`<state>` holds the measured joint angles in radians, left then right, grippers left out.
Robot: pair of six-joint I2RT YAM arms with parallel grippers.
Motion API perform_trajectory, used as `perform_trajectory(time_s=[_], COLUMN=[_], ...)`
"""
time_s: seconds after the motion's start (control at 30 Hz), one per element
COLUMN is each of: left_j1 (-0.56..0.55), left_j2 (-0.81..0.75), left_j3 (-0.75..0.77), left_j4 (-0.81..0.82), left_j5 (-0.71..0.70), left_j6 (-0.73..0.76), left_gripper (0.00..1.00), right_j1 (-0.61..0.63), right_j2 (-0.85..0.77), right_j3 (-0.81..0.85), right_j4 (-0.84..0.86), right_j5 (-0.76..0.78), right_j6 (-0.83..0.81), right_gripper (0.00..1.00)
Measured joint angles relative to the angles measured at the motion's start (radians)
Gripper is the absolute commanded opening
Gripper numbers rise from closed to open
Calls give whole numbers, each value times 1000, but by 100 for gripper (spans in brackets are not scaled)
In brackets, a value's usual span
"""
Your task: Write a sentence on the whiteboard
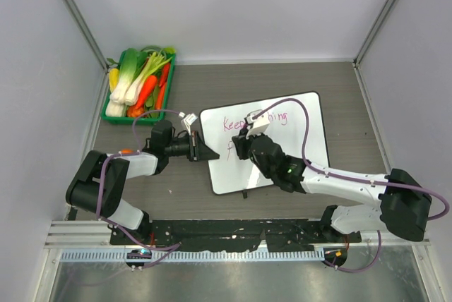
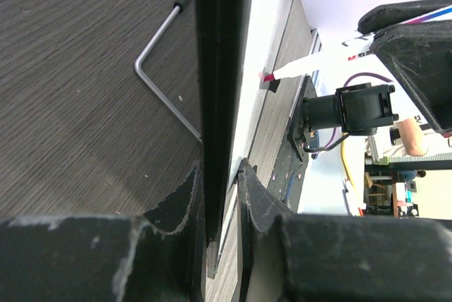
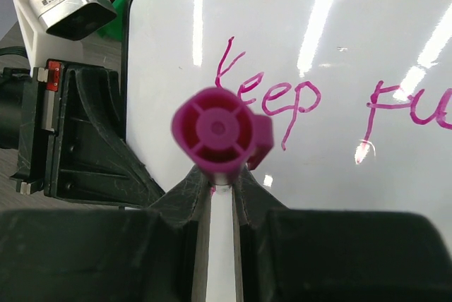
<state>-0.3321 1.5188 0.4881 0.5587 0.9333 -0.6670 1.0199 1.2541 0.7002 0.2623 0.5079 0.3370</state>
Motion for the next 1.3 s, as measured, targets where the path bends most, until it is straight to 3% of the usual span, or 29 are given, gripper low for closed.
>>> perform_trajectory(time_s=[0.47, 1.3], left_j1=[0, 0], left_j2=[0, 0], left_j3=[0, 0], left_j4=[0, -1], left_j5=[0, 0], left_j6=[0, 0], left_gripper=[0, 0], right_j1=[-15, -47], right_j2=[-72, -58], right_j3=[-31, -56], right_j4=[-8, -2], right_j5=[-15, -85], right_j6=[1, 35], right_gripper=[1, 1])
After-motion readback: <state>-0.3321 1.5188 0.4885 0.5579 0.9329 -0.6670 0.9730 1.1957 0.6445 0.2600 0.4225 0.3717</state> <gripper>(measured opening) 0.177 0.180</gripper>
